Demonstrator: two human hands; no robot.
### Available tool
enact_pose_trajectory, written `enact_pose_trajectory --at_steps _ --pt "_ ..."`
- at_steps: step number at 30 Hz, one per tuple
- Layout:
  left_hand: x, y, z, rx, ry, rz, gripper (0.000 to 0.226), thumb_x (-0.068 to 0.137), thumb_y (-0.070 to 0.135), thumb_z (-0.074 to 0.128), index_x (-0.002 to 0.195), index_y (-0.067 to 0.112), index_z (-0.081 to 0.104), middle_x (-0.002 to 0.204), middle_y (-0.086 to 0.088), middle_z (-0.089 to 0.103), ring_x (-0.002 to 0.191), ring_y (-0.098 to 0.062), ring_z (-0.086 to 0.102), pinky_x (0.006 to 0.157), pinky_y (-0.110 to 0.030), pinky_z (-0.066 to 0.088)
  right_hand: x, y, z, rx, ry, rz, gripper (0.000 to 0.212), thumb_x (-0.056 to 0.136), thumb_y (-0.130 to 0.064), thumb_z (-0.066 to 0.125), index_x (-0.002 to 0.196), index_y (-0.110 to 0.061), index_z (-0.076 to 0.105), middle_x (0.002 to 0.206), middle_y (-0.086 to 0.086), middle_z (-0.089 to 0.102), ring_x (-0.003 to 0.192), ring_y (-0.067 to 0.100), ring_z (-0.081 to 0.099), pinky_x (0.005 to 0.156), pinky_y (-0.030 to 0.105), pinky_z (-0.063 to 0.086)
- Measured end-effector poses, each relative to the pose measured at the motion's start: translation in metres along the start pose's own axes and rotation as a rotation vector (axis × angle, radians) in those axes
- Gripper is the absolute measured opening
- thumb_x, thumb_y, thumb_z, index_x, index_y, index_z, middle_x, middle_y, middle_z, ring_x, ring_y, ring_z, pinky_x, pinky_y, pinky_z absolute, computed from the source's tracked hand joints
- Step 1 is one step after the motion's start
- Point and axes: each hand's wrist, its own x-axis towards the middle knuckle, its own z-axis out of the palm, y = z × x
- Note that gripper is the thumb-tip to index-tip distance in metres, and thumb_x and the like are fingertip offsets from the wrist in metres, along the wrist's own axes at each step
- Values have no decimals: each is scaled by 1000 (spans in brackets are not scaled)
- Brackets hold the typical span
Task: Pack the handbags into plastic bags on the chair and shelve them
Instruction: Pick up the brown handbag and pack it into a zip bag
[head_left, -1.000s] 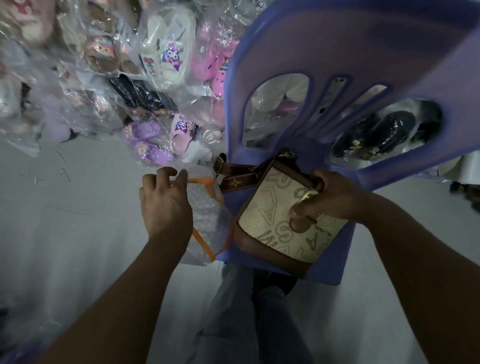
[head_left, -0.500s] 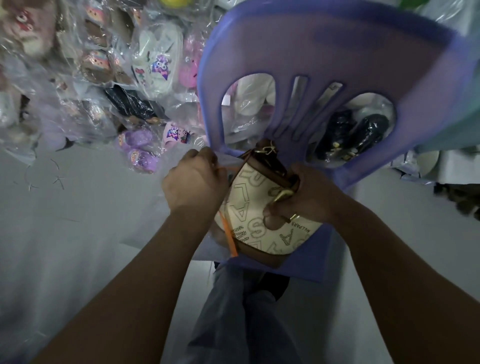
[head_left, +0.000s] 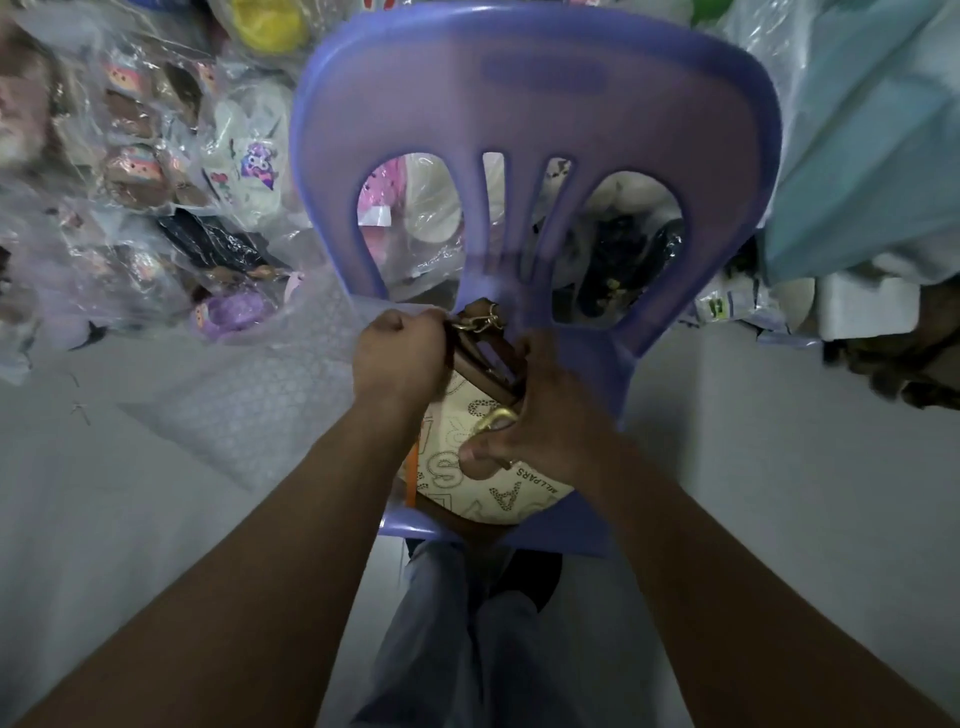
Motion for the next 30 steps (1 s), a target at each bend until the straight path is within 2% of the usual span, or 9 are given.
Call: enact_pose_trajectory --at_steps 2,5,8,13,18,21,24,26,30 --pt "-7 0 5 12 31 43 23 74 44 59 81 23 61 84 -8 71 87 -36 67 84 -56 56 1 1 4 40 -1 1 139 50 -39 98 151 -33 3 125 -9 64 113 21 64 95 36 51" --pt "-24 1 9 99 90 260 14 88 36 48 85 24 54 96 -4 67 99 -32 60 91 -50 50 2 6 10 99 -34 -25 156 49 -40 98 141 -63 -26 148 -10 52 130 22 56 107 47 46" --pt "-36 -2 9 64 88 383 12 88 32 43 77 29 47 96 -6 63 100 -34 57 90 -53 47 3 12 13 109 -5 -27 141 50 -43 95 143 -64 -8 141 -4 57 125 28 59 103 51 48" --pt "-29 -6 10 12 74 317 14 80 39 41 75 29 48 97 -11 64 102 -37 58 91 -57 48 -5 11 17 10 133 -45 107 55 -41 94 139 -32 29 137 -2 32 116 17 44 92 41 50" --pt "-28 -5 10 26 57 318 22 80 44 40 83 28 56 98 -7 65 103 -34 60 92 -56 49 -1 4 17 42 136 -55 89 56 -34 91 119 -31 28 115 -13 51 109 22 61 84 37 51" --pt "-30 -7 6 179 97 507 28 93 33 43 91 13 62 92 -11 64 92 -34 60 83 -46 49 -1 2 18 8 152 -58 84 57 -32 89 104 -39 20 102 -19 53 107 21 64 87 40 52" --pt "-33 4 -1 518 240 740 26 95 29 47 83 15 65 81 -10 65 75 -34 61 60 -36 41 0 1 20 21 183 -22 81 57 -35 89 95 -44 18 101 -13 54 100 22 62 82 42 52" --pt "-33 14 -4 629 272 797 22 92 27 51 82 15 67 79 -9 67 74 -36 62 58 -35 41 2 -1 18 14 183 -10 77 58 -38 88 96 -43 21 104 -12 52 100 22 61 80 42 52" --pt "-23 24 -5 620 140 788 20 88 20 53 87 12 72 82 -13 72 80 -37 67 67 -42 52 4 -2 14 -11 180 8 76 64 -43 88 115 -27 34 114 -8 55 108 23 60 83 37 50"
